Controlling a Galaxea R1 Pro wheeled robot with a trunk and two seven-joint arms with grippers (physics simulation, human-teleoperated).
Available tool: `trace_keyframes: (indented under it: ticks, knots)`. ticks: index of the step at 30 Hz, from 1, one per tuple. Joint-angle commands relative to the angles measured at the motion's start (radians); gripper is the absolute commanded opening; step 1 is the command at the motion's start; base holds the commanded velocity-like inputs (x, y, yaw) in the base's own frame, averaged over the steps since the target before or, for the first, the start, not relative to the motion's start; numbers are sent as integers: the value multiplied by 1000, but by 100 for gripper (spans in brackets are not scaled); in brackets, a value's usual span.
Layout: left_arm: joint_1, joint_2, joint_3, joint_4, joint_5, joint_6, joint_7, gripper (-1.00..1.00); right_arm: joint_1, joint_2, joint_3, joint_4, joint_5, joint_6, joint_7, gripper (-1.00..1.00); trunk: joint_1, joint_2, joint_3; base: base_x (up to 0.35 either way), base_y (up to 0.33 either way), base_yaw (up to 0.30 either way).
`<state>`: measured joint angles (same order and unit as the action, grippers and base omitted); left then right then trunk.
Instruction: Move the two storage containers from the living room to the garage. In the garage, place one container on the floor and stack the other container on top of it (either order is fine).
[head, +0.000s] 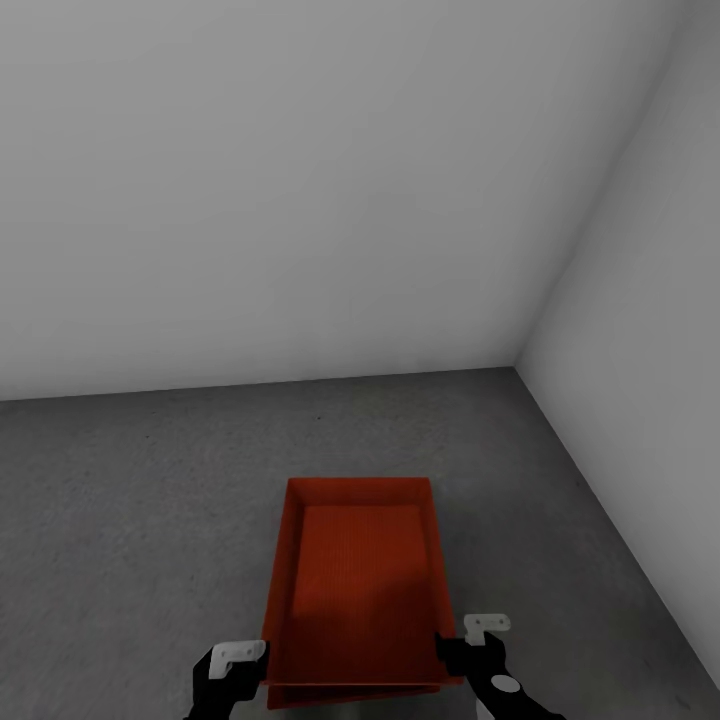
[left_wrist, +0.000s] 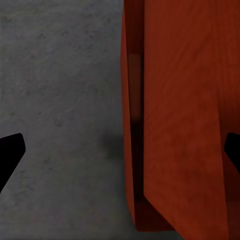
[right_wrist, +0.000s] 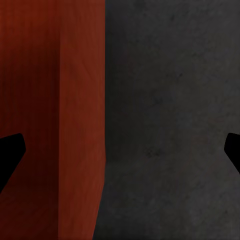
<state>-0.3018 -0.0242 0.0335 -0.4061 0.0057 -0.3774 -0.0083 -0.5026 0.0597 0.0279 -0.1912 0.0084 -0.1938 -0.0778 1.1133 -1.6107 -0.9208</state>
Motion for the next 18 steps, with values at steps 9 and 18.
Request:
trace_keyframes:
  ticks: [9, 18]
  knots:
    - [0, 0, 4, 1, 0, -3, -1, 100, -1, 0, 4, 1, 1, -2, -5, 100, 0, 0, -1, 0, 0, 0]
    - [0, -1, 4, 1, 0, -3, -1, 100, -1, 0, 4, 1, 1, -3, -5, 100, 0, 0, -1, 0, 0, 0]
